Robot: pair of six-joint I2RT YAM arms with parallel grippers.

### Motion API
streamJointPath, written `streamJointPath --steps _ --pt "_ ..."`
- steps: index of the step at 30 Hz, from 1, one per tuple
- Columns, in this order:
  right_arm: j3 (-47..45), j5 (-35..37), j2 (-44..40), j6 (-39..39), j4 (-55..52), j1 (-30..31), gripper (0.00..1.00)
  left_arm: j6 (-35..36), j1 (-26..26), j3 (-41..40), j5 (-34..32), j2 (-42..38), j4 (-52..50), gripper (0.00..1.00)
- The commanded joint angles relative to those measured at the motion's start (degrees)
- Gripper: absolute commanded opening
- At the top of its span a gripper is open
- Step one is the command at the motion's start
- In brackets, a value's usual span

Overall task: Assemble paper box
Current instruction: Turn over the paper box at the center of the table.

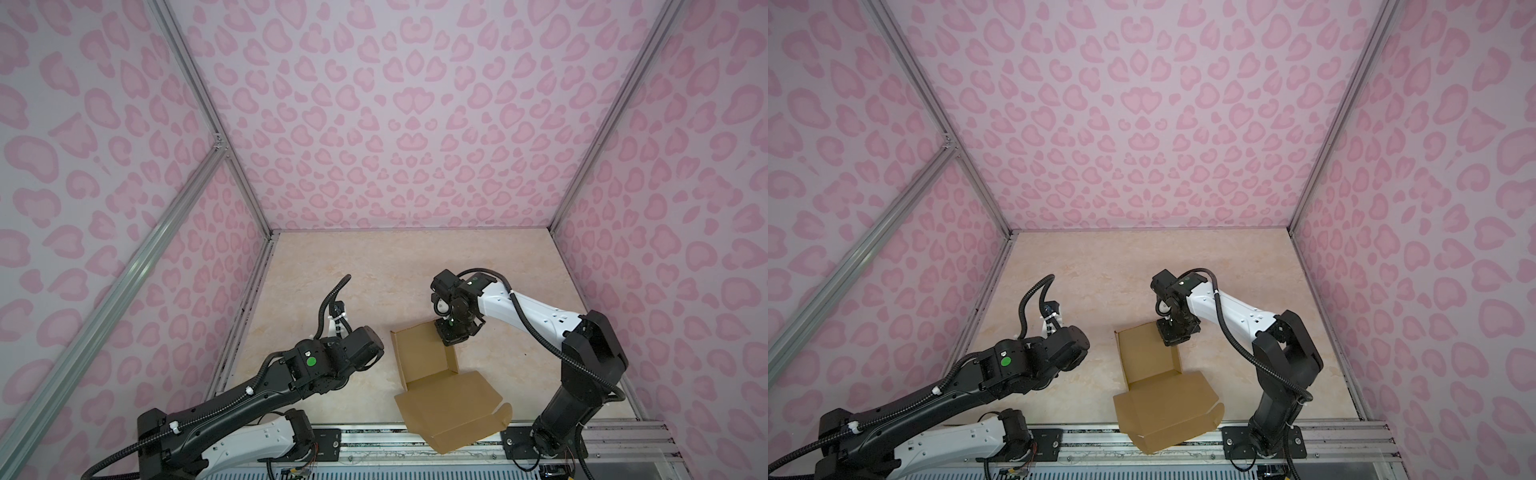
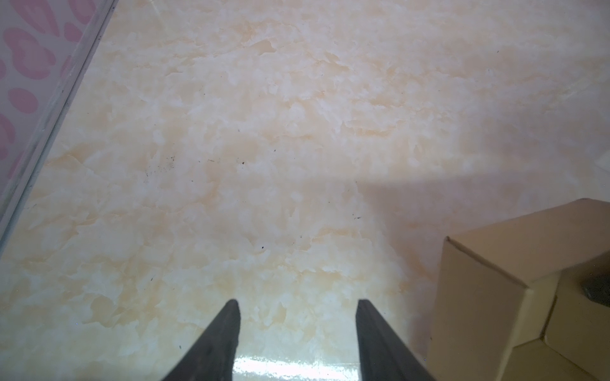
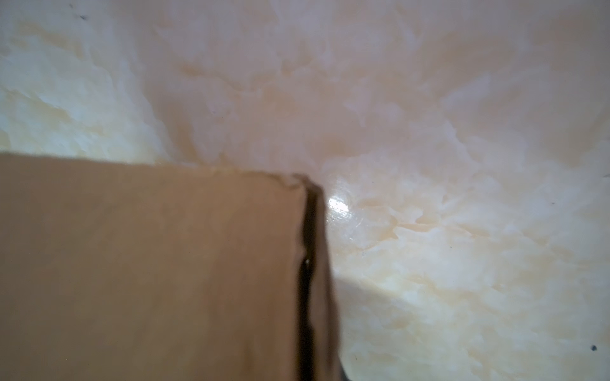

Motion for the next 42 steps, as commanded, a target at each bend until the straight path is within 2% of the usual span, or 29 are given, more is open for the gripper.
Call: streamJointPath --steps 1,5,14,19,25,31,37,42 --pt "1.3 0.8 1.4 -1.0 -2.8 0.5 0.0 0.4 0.2 -0.2 1.3 -0.2 1.3 0.6" --pt "3.3 2.5 2.4 -1.5 -3.8 1.5 0.05 0.4 0.3 -0.6 1.8 -0.2 1.6 0.6" --pt "5.4 2.6 6.7 -2.9 -4.5 3.9 0.25 0.4 0.4 -2.0 2.8 -0.2 2.7 0.61" --pt "8.5 3.8 4.7 -2.9 -4.9 3.3 0.34 0.2 0.5 -2.9 3.0 -0.1 3.5 0.61" --pt "9.3 3.9 6.6 -3.2 -4.9 2.8 0.35 1.0 0.6 -2.4 3.5 1.7 4.7 0.62" --pt "13.3 7.3 7.7 -3.2 -4.4 3.3 0.37 0.8 0.7 -3.2 3.7 2.4 5.2 0.62" --pt "19.3 13.3 13.6 -3.2 -6.7 6.5 0.37 0.5 0.8 -4.0 4.3 3.1 6.0 0.62" --pt "21.7 13.5 15.3 -3.7 -7.7 6.3 0.39 0.5 1.0 -4.4 5.0 3.5 6.4 0.63"
